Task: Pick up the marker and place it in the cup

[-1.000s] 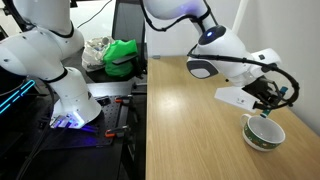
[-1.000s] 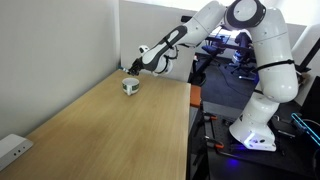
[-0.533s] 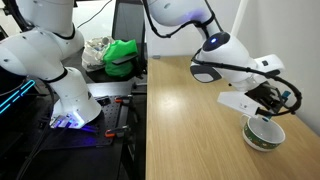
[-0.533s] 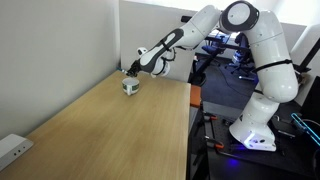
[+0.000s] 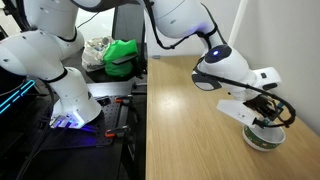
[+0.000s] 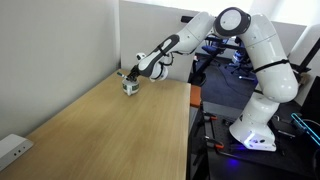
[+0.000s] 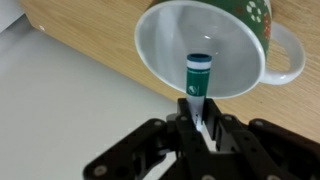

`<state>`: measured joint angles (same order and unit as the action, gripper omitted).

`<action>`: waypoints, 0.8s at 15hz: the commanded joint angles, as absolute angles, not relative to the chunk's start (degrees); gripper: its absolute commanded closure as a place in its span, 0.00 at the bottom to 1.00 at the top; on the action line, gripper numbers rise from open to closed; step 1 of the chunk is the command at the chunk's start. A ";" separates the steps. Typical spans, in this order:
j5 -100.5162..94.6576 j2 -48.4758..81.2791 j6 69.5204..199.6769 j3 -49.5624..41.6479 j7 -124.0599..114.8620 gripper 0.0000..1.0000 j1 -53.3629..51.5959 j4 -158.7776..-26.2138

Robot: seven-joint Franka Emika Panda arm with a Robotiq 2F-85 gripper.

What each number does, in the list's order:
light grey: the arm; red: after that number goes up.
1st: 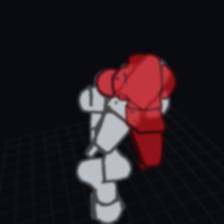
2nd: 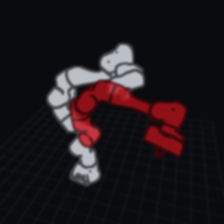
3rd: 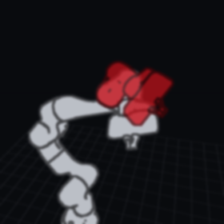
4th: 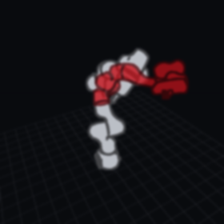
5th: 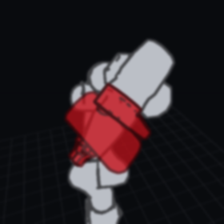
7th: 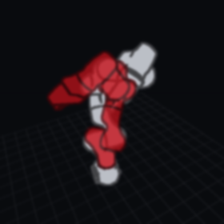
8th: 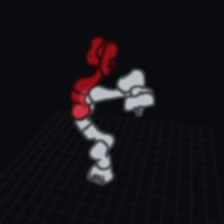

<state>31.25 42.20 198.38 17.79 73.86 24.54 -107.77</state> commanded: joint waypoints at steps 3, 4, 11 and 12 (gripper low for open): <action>30.19 43.32 198.38 17.79 72.65 0.38 24.78 -106.02; 30.11 43.10 198.38 17.88 72.58 0.32 24.87 -106.02; 29.84 40.25 198.38 18.82 72.18 0.00 25.72 -106.92; 29.76 39.48 198.38 19.35 72.14 0.00 26.18 -107.60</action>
